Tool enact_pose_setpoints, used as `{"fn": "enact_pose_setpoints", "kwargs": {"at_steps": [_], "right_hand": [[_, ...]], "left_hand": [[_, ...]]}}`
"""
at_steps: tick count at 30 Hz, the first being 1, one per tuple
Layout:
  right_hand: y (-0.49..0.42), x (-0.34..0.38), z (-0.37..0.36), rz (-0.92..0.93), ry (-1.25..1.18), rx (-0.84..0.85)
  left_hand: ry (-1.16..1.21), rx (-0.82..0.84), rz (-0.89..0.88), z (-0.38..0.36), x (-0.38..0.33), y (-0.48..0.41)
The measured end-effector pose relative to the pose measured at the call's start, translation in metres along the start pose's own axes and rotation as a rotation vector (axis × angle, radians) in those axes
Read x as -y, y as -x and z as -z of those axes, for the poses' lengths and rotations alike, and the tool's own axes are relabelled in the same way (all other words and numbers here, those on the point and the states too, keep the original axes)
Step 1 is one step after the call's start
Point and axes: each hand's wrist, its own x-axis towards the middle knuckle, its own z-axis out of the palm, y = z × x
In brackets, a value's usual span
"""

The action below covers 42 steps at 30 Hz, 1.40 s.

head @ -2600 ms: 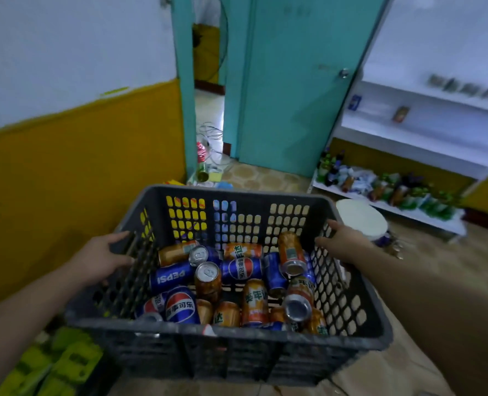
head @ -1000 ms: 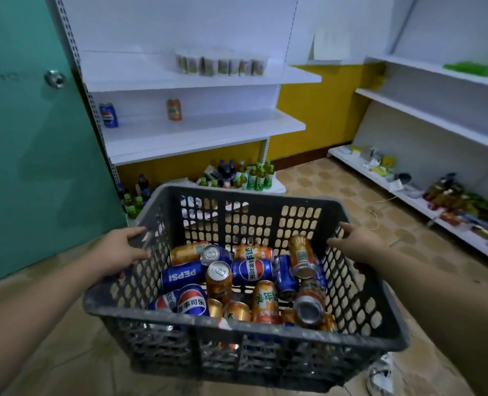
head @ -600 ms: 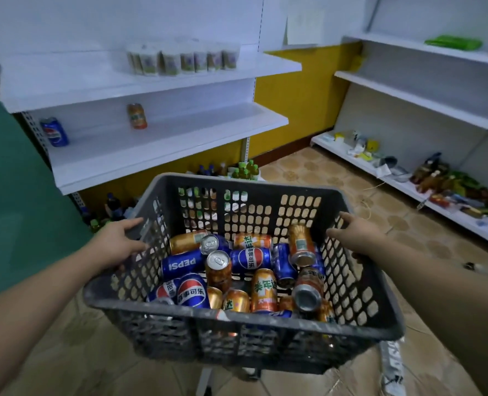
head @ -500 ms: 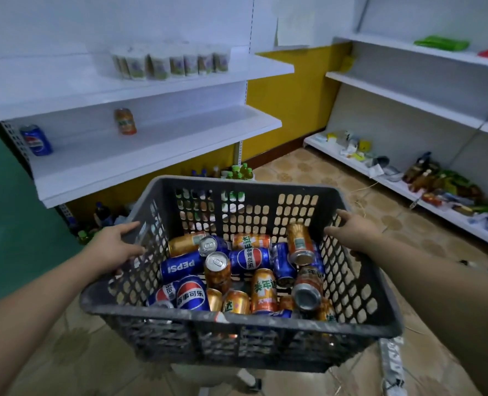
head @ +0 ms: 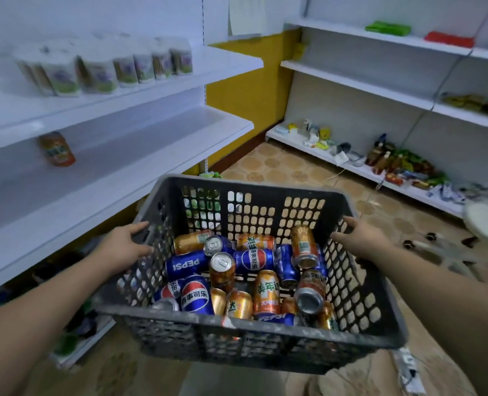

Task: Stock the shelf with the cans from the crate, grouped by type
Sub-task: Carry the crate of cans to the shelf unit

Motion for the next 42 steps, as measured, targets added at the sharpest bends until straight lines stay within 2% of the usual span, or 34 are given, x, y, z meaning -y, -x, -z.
{"fn": "enact_pose_setpoints", "kwargs": {"at_steps": [10, 15, 21, 26, 33, 35, 39, 42], "right_hand": [[-0.173, -0.020, 0.036, 0.076, -0.024, 0.063], [-0.229, -0.008, 0.032, 0.023, -0.032, 0.049], [-0.279, 0.022, -0.013, -0.183, -0.072, -0.004], [-0.316, 0.033, -0.036, -0.288, -0.168, 0.011], [-0.421, 0.012, -0.072, -0.310, -0.218, 0.060], [-0.472, -0.008, -0.124, -0.346, -0.235, 0.069], [-0.497, -0.015, -0.152, -0.342, -0.282, 0.015], [-0.539, -0.028, -0.205, -0.366, -0.318, 0.026]], "left_hand": [[0.015, -0.012, 0.090, -0.097, -0.098, -0.093], [-0.011, 0.029, 0.099, -0.123, -0.115, -0.171], [-0.082, 0.160, -0.044, -0.140, -0.121, -0.318], [-0.158, 0.222, -0.136, -0.165, -0.138, -0.405], [-0.194, 0.242, -0.103, -0.249, -0.158, -0.494], [-0.191, 0.280, -0.085, -0.305, -0.137, -0.543], [-0.153, 0.250, -0.080, -0.328, -0.122, -0.567], [-0.150, 0.259, -0.073, -0.380, -0.097, -0.603]]}}
